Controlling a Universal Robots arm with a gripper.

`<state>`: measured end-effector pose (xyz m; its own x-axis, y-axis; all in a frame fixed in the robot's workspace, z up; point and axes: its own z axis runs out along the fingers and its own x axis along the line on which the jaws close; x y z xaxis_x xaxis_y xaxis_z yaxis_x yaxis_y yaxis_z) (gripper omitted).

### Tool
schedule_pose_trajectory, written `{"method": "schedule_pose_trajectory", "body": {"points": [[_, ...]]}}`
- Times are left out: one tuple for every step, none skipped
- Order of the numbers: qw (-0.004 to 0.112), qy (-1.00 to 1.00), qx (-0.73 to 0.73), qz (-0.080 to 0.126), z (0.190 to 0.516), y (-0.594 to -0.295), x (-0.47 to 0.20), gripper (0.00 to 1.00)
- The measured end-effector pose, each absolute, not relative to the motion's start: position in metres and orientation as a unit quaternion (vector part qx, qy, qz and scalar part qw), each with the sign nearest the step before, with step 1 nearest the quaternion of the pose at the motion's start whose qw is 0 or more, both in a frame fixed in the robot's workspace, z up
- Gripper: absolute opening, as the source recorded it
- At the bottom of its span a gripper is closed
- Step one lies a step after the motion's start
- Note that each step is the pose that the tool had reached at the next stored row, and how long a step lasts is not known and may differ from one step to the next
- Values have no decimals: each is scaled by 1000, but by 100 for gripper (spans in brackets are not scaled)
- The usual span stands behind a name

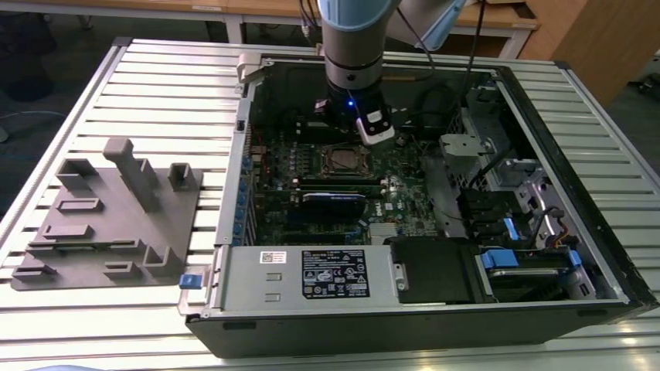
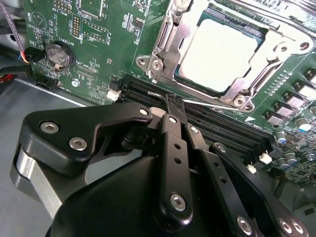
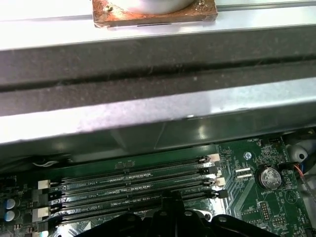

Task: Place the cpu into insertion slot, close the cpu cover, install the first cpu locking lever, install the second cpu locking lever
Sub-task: 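Install the first cpu locking lever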

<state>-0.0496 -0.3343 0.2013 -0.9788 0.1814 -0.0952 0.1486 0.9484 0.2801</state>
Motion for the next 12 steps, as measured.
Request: {"method": "schedule_pose_trajectory", "body": {"points": [[60, 985, 84, 137, 201, -334, -50, 11], [60, 985, 84, 137, 201, -334, -50, 11], [60, 985, 84, 137, 201, -334, -50, 11], [60, 985, 84, 137, 201, -334, -50, 11], [60, 985, 84, 137, 201, -334, -51, 11], [60, 985, 84, 137, 201, -334, -51, 11], [60, 985, 84, 137, 201, -334, -51, 11], [60, 985, 84, 137, 201, -334, -51, 11], [60, 985, 84, 137, 201, -334, -51, 11], [60, 985, 84, 137, 201, -334, -51, 11], [60, 985, 84, 137, 200, -334, -51, 11], [60, 985, 84, 137, 200, -334, -51, 11]]}}
